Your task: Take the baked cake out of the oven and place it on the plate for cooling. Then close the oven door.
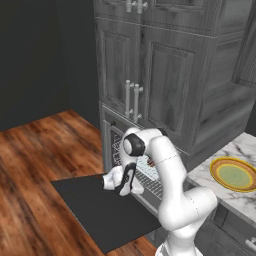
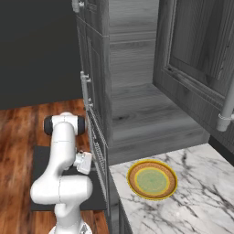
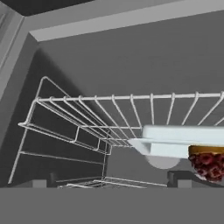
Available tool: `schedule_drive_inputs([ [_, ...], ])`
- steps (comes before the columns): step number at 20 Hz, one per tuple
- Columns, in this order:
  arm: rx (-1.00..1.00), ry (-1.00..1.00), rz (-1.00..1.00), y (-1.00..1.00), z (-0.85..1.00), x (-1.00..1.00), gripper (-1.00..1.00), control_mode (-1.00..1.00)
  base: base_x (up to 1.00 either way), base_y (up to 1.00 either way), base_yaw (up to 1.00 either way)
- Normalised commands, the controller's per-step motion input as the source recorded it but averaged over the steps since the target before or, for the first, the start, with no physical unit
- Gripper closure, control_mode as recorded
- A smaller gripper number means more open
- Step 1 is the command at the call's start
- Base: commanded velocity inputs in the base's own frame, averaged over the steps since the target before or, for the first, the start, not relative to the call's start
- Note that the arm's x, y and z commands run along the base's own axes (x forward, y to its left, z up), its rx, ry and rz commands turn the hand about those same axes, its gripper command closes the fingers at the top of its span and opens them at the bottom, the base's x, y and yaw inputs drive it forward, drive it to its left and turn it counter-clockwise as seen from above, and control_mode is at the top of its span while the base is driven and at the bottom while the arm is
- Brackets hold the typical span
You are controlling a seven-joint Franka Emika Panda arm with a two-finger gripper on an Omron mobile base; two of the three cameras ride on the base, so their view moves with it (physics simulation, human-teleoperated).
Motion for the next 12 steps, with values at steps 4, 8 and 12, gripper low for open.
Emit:
schedule_drive_inputs([
  [4,0.0,-0.12,0.0,0.0,-0.27,0.41,-1.0,-1.0,0.0,0.0,0.0],
  [8,0.0,-0.11,0.0,-0.01,-0.14,0.4,-1.0,-1.0,0.0,0.0,0.0],
  [12,0.01,-0.05,0.0,0.0,-0.19,0.67,-1.0,-1.0,0.0,0.0,0.0],
])
